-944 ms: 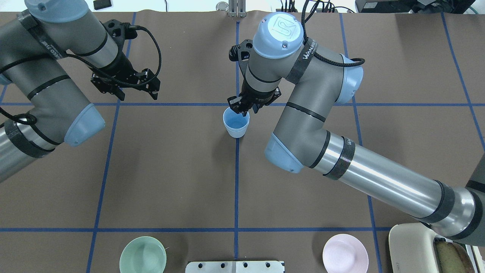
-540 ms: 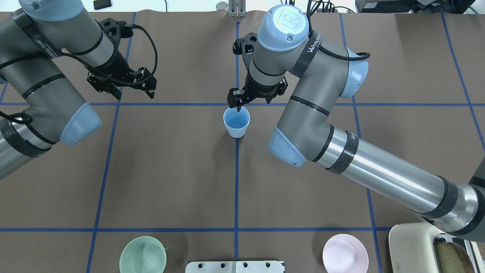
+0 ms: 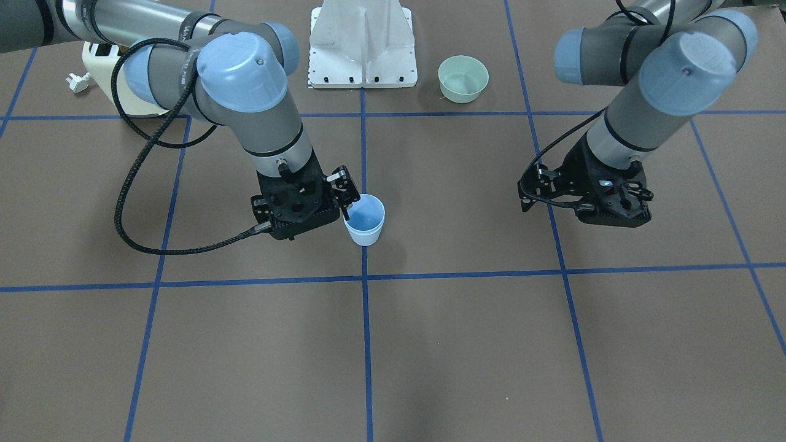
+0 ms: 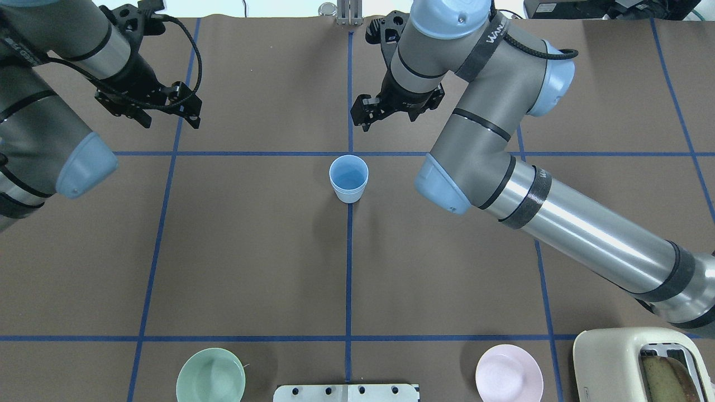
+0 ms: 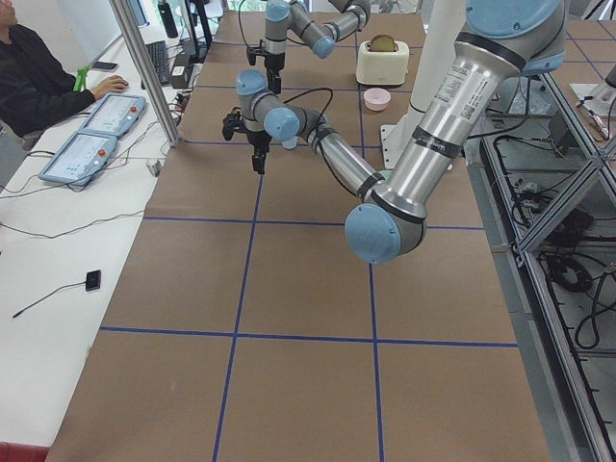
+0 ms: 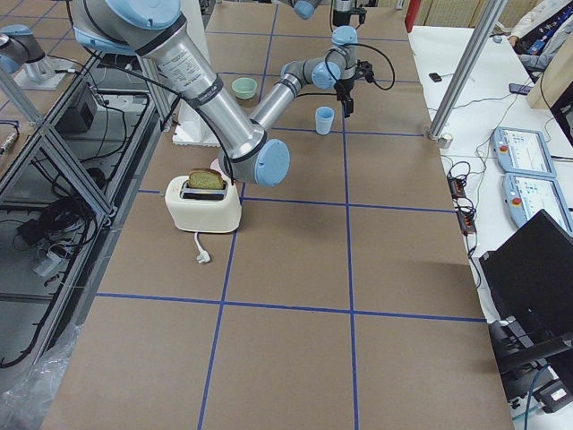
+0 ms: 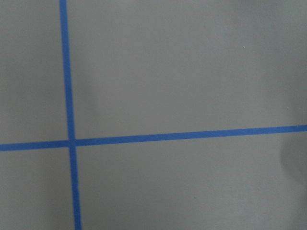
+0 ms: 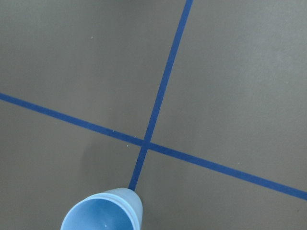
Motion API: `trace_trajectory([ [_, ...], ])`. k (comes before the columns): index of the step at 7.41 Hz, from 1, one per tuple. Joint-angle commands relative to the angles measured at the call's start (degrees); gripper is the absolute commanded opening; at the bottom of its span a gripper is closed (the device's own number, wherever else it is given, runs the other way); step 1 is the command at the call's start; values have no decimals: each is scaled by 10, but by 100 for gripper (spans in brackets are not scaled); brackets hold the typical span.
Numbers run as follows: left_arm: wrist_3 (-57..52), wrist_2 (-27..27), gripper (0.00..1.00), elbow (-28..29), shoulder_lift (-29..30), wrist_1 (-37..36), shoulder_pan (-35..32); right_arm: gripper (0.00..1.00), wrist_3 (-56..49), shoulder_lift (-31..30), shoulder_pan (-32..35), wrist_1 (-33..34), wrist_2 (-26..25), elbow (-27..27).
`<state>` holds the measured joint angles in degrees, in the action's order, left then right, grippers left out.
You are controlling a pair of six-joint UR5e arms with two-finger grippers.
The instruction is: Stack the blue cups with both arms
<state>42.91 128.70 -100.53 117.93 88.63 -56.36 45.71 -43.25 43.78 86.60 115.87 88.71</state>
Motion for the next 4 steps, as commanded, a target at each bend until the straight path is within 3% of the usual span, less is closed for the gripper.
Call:
trace_trajectory([
  [1, -107, 2, 98, -8, -49, -1, -54, 100, -9, -18, 42, -13, 1, -2],
  [3, -220, 2, 98, -5, -101, -3, -112, 100, -13, -57, 93, -14, 23, -2],
  [4, -266, 2, 98, 0, -117, -4, -137, 100, -66, -81, 131, -10, 59, -2],
])
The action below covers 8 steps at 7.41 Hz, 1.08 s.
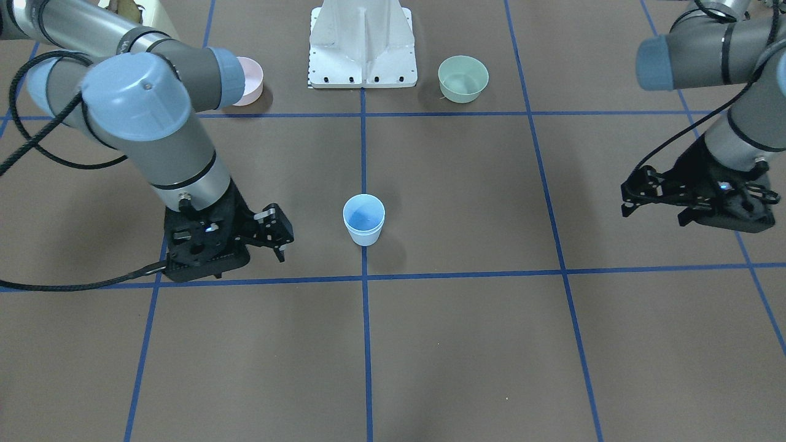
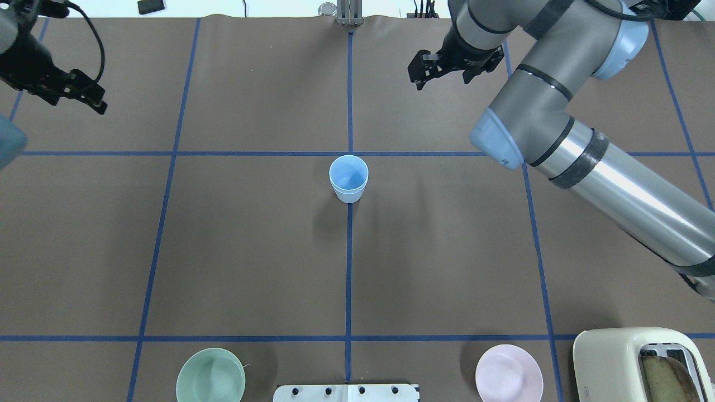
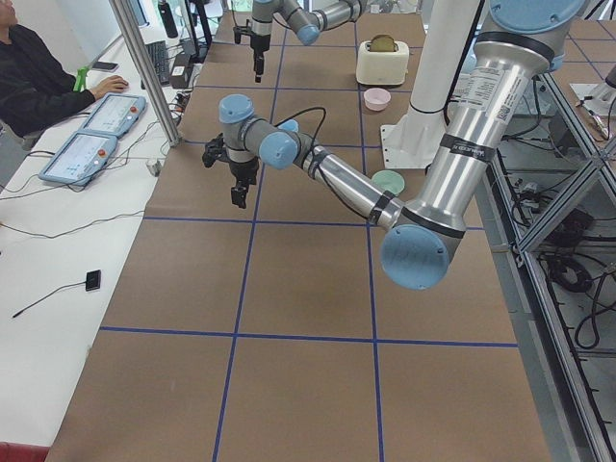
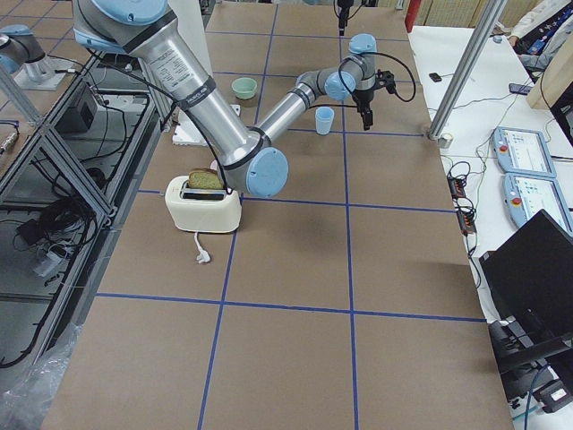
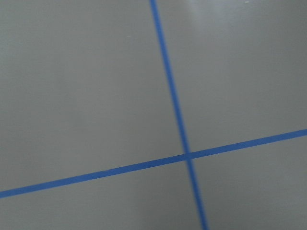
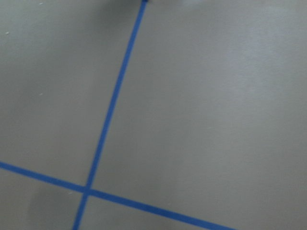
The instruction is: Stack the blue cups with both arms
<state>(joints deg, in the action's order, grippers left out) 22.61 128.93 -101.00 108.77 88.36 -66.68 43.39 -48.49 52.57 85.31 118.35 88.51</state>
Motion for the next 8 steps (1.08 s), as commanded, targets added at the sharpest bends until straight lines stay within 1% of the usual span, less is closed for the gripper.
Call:
trace_trajectory([
  [1, -103, -1, 98, 12, -38, -1, -54, 100, -119, -59, 81, 3, 52, 1],
  [2, -139, -1, 98, 19, -50, -1, -75, 100, -151, -83, 116, 5, 67, 1],
  [3, -182, -1, 99, 32, -63, 0, -100, 100, -178, -124, 153, -2, 93, 3],
  [4, -223, -1, 99, 45, -71, -1, -119, 100, -256, -156, 190, -1, 121, 4],
  [5, -231, 0, 99, 53, -73, -1, -133, 100, -300, -194, 217, -2, 121, 3],
  [6, -232, 1, 99, 54, -92, 7, -138, 100, -313, -218, 240, -1, 123, 6],
  [8, -228, 1, 99, 55, -108, 3, -143, 100, -314, -266, 274, 1, 131, 16],
])
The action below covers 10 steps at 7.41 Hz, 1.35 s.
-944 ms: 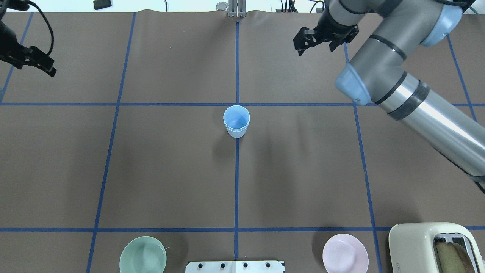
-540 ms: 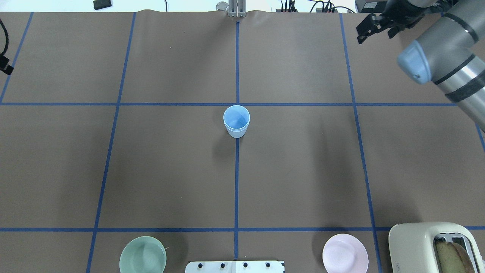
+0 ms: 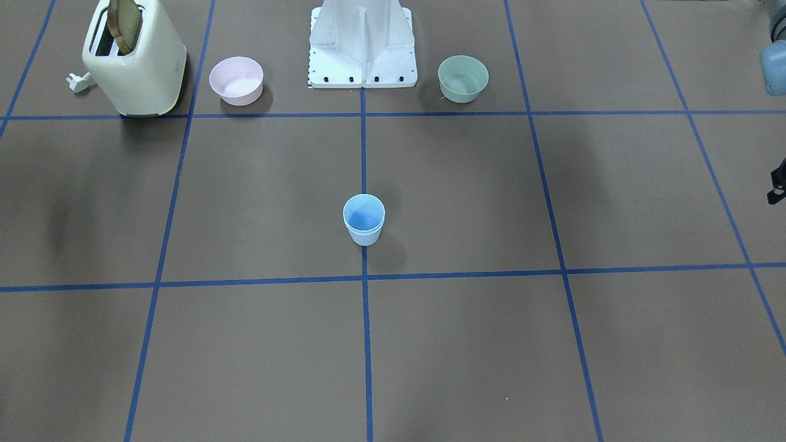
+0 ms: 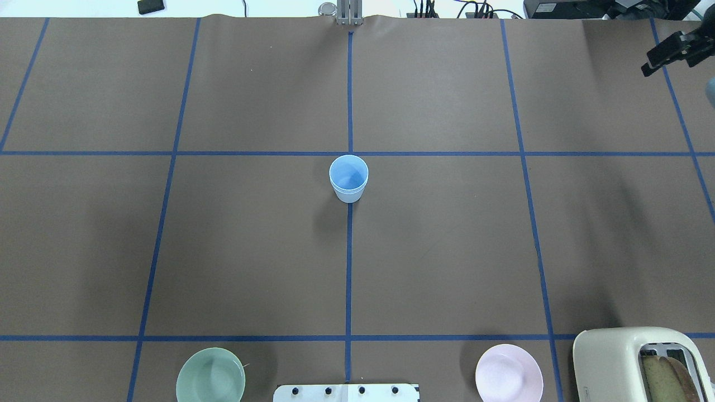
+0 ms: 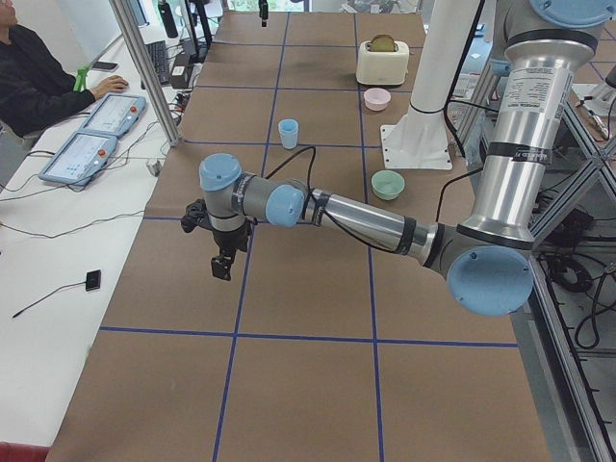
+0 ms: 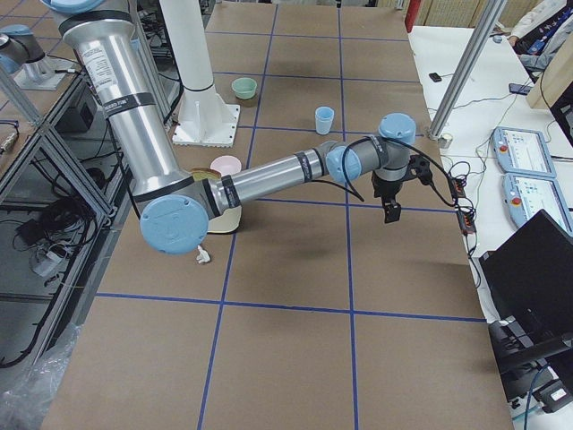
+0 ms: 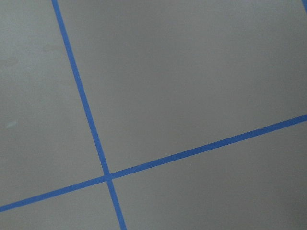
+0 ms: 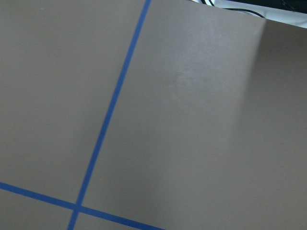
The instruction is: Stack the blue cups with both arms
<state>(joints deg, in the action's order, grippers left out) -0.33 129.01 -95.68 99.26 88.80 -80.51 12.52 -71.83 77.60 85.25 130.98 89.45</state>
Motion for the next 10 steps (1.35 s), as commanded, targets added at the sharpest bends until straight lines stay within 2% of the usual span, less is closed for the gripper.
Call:
trace_trajectory([
  [1, 4, 1, 99, 4, -20, -4, -4, 100, -6, -62, 38, 1, 11, 9],
  [4, -1, 2, 99, 24, -32, 4, -9, 100, -15, -107, 68, -2, 17, 11],
  [6, -2, 42, 99, 22, -49, 6, -18, 100, -16, -109, 67, -4, 10, 10],
  [10, -1, 46, 99, 23, -50, 5, -18, 100, -15, -110, 67, -4, 11, 10],
])
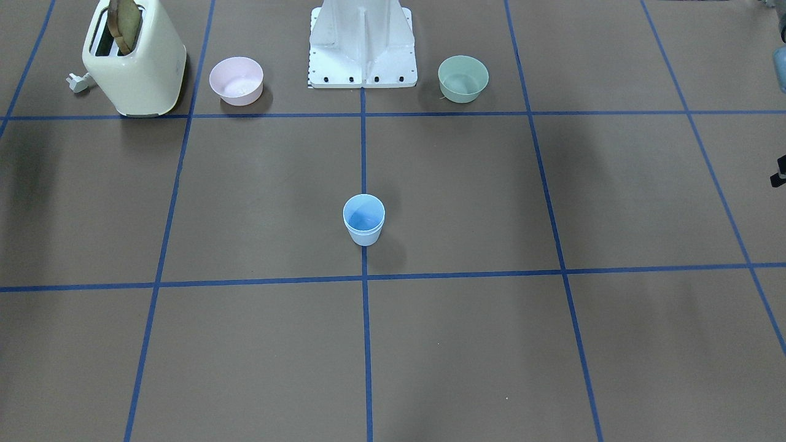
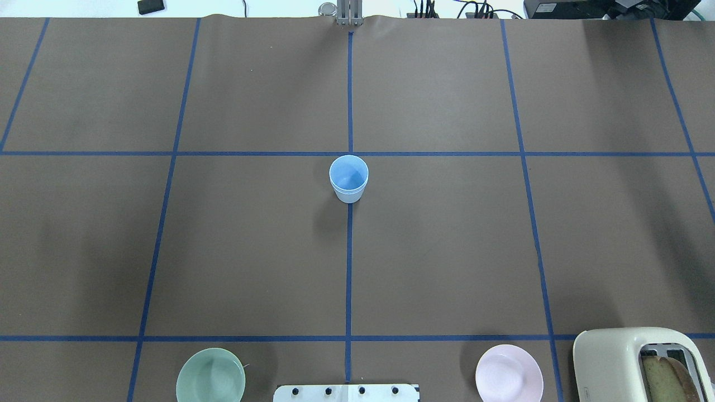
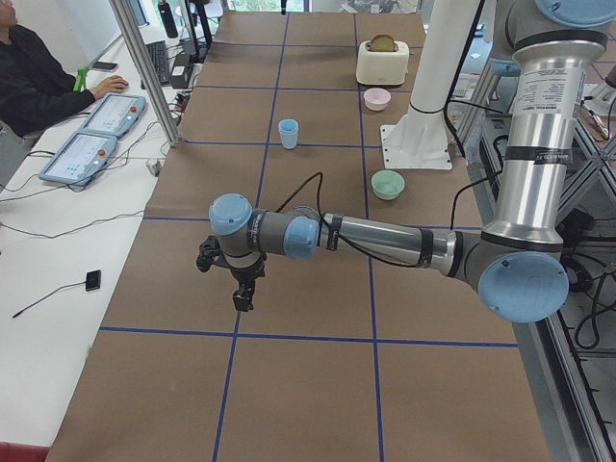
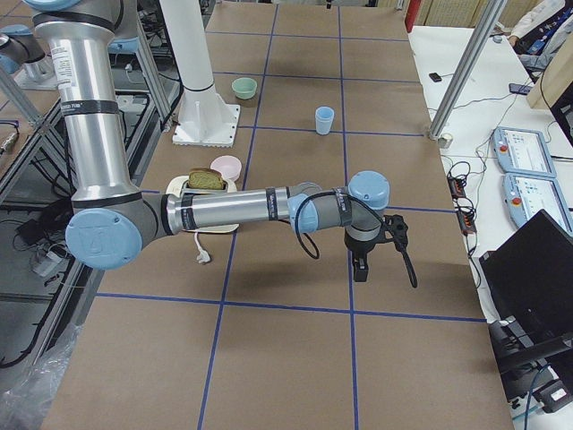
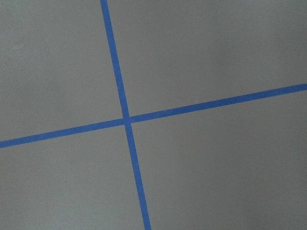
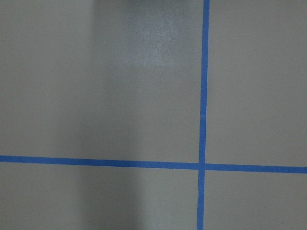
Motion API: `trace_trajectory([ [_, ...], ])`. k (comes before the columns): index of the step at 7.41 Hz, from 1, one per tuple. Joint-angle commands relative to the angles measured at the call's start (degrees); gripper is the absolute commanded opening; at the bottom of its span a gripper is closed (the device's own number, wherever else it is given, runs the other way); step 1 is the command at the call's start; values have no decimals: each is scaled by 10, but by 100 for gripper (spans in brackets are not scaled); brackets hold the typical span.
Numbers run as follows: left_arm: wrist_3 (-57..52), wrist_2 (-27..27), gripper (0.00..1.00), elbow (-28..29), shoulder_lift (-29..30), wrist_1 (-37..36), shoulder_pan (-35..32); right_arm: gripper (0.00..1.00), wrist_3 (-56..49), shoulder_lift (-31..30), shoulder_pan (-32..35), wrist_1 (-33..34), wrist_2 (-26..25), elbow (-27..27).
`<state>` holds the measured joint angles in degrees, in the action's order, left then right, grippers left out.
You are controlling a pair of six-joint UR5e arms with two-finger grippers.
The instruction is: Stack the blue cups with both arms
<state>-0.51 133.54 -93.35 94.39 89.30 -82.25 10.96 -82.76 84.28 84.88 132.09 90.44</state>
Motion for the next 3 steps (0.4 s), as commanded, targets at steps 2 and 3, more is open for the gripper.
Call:
trace_trajectory([
  [2, 4, 1, 99, -1, 0, 0, 0, 100, -1, 0, 0, -1, 0, 0],
  [3, 6, 1, 99, -1, 0, 0, 0, 100, 0, 0, 0, -1, 1, 0],
])
